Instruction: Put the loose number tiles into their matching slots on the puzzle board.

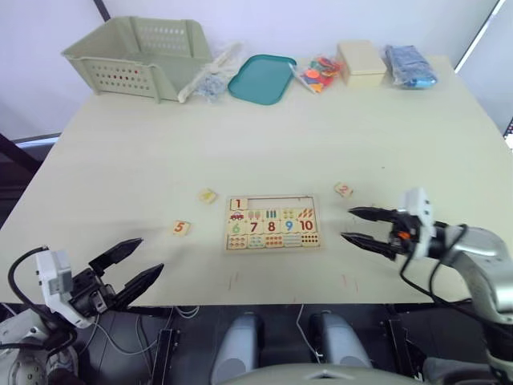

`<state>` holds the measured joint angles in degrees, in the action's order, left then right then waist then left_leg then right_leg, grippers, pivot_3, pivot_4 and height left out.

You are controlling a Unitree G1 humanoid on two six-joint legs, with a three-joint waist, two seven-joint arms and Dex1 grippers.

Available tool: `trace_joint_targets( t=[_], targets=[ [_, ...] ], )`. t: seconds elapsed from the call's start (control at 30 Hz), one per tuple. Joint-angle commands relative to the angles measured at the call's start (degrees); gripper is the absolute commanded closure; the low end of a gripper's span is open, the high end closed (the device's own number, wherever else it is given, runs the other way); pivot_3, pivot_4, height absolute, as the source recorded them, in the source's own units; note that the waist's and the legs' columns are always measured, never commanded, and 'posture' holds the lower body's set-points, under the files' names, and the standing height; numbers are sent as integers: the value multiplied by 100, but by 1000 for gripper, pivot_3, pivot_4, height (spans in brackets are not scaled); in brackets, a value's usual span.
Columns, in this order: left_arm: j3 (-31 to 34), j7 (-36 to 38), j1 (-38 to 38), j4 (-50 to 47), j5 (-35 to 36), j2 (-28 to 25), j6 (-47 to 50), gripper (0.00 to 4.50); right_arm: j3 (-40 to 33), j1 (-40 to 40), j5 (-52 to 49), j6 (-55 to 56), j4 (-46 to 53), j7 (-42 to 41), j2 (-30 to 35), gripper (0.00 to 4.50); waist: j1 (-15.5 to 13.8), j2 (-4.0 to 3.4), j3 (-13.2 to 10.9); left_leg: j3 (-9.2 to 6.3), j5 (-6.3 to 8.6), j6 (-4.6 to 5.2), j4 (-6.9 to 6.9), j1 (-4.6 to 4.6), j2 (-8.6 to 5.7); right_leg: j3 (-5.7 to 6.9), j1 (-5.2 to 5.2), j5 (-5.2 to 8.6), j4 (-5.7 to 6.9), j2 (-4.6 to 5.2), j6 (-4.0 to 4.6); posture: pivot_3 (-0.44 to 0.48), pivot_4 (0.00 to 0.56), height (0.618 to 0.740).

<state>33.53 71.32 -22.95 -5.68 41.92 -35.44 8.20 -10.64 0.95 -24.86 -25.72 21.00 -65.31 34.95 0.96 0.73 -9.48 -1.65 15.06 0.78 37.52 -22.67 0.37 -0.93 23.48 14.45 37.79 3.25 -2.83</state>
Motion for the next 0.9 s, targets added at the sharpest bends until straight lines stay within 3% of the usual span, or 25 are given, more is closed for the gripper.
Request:
trace_joint_targets(
  t=[0.03,0.33,0.63,0.9],
  targets=[
    [95,120,-2,92,-31,-97,-129,0,-590,-571,-286,393,411,-138,257,110,11,8,5,1,0,0,1,10,4,-3,-7,1,-1,-14,2,0,150,740],
    [-81,-107,41,-114,-170,-27,-102,0,-1588,-1575,-542,812,163,-102,585,110,-26,18,10,5,0,0,3,11,18,-15,-9,1,-1,-27,3,0,150,740],
    [-175,-296,36,-269,-191,-53,-26,0,-1773,-1862,-586,994,-124,47,622,110,-24,22,13,6,0,0,4,13,20,-16,-10,1,0,-29,3,0,150,740],
    [-363,-192,398,-245,-246,-61,-144,0,-1111,-658,-408,311,141,1036,823,110,-17,20,15,11,0,-1,6,18,17,-22,-10,1,5,-33,4,0,150,740]
  ],
)
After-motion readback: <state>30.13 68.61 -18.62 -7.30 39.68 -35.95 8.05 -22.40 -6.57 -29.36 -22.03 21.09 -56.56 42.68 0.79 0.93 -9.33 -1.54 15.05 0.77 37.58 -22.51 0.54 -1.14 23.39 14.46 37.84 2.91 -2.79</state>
